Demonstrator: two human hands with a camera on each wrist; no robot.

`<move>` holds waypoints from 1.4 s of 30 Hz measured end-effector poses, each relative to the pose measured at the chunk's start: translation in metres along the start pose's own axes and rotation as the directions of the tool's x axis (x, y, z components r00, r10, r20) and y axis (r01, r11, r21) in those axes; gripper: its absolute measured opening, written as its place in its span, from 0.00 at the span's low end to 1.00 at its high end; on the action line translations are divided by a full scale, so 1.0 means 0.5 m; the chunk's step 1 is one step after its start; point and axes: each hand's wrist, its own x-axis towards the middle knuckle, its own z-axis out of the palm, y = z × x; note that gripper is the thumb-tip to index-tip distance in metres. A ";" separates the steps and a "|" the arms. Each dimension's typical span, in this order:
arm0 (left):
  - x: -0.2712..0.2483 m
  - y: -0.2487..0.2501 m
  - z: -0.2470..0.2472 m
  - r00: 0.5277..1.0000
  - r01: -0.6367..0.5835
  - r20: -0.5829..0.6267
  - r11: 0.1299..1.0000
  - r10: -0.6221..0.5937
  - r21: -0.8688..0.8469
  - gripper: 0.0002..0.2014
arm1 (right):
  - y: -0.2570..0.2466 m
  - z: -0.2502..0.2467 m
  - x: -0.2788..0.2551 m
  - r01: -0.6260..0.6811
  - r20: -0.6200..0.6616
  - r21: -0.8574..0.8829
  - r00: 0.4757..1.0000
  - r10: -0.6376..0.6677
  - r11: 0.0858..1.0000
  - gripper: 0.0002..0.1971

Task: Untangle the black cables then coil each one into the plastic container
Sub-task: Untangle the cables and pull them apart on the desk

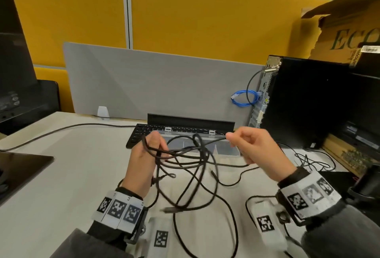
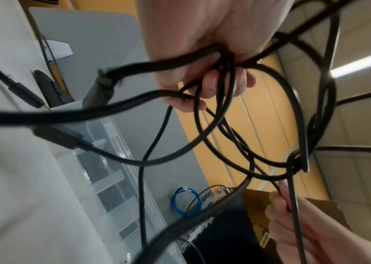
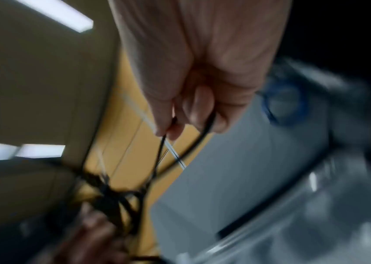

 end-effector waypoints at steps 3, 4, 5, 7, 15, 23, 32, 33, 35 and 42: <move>-0.009 0.004 0.010 0.994 -0.093 0.066 0.994 0.089 0.051 0.20 | -0.005 -0.004 0.014 0.145 -0.169 -0.335 0.963 -0.210 0.931 0.15; -0.008 0.007 0.007 0.988 -0.113 0.114 0.990 0.104 0.080 0.18 | -0.007 -0.002 0.018 0.106 -0.186 -0.217 0.971 -0.148 0.970 0.15; -0.005 0.005 0.001 0.976 -0.141 0.184 0.984 0.120 0.107 0.14 | -0.009 0.002 0.020 0.039 -0.160 0.000 0.986 -0.038 0.999 0.15; 0.000 0.003 -0.019 0.930 -0.164 0.350 0.980 0.116 0.113 0.03 | -0.019 0.013 0.016 -0.145 0.066 0.480 0.989 0.129 0.866 0.13; 0.002 0.034 -0.083 0.738 -0.055 0.654 0.952 -0.164 0.301 0.38 | -0.047 0.026 0.023 -0.277 0.178 0.702 0.960 0.215 0.656 0.12; -0.010 0.052 -0.030 0.920 0.071 0.376 0.989 -0.115 0.129 0.16 | -0.055 0.035 0.035 -0.252 0.100 0.728 0.959 0.264 0.638 0.09; -0.019 -0.007 -0.011 0.903 -0.072 0.383 0.807 -0.197 0.586 0.07 | -0.061 0.099 -0.006 -0.229 0.265 0.451 0.957 0.116 0.862 0.11; -0.018 -0.005 -0.016 0.885 -0.066 0.413 0.820 -0.215 0.569 0.05 | -0.059 0.090 -0.005 -0.213 0.242 0.401 0.963 0.122 0.891 0.11; -0.016 0.001 -0.020 0.844 -0.044 0.483 0.867 -0.234 0.497 0.03 | -0.057 0.067 0.000 -0.138 0.137 0.306 0.985 0.100 0.942 0.10; -0.005 0.015 -0.029 0.880 0.065 0.417 0.929 -0.226 0.365 0.09 | -0.048 -0.002 0.011 0.271 -0.146 -0.335 0.931 -0.334 0.902 0.11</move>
